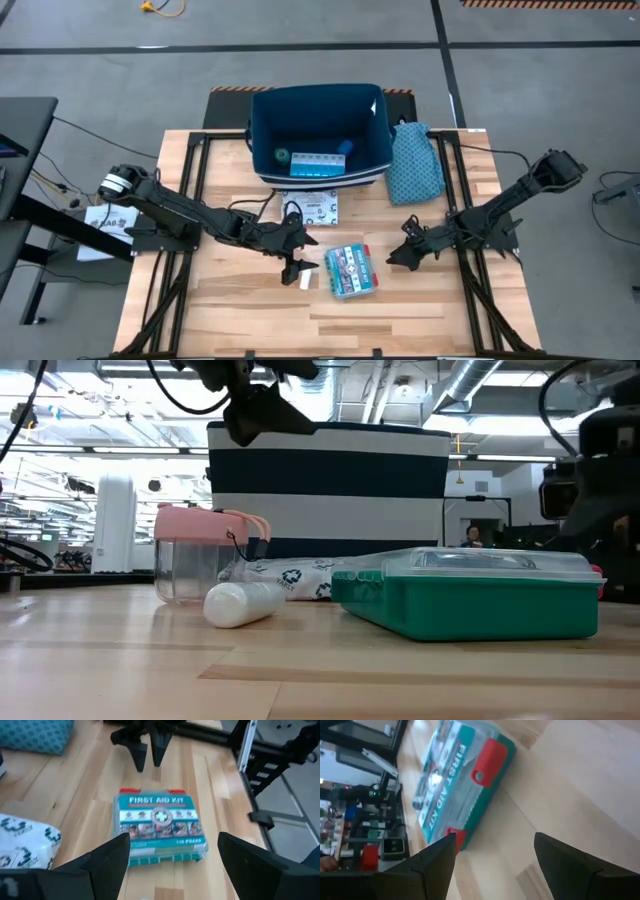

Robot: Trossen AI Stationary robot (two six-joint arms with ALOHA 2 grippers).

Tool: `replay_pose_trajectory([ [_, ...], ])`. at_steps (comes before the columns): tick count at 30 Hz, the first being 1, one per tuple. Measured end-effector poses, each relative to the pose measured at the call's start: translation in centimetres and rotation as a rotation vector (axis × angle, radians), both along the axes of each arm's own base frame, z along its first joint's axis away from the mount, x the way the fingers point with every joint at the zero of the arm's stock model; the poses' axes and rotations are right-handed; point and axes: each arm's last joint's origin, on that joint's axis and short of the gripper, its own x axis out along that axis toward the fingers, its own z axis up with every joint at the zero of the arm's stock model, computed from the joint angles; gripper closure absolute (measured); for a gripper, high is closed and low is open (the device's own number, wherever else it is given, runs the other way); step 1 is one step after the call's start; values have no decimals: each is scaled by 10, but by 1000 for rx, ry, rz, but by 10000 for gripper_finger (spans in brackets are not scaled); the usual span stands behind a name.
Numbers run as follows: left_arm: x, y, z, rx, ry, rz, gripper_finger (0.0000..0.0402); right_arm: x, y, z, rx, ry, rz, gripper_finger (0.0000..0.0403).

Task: Pick & place medical supplies in basket/bin
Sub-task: Put the first aid kit into the blue bin

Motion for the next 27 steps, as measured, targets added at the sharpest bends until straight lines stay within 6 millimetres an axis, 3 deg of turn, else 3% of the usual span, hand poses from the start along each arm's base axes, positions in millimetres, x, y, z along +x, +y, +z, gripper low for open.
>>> replay_pose_trajectory([
  [17,-5,-6,-5,57,47,-25,118,19,6,-12,87,-64,-28,143],
  [21,-6,-10,-4,82,43,-51,163,21,6,-12,93,-75,-27,143],
  [27,-7,-13,-5,54,51,-129,296,20,6,-12,95,-76,-24,143],
])
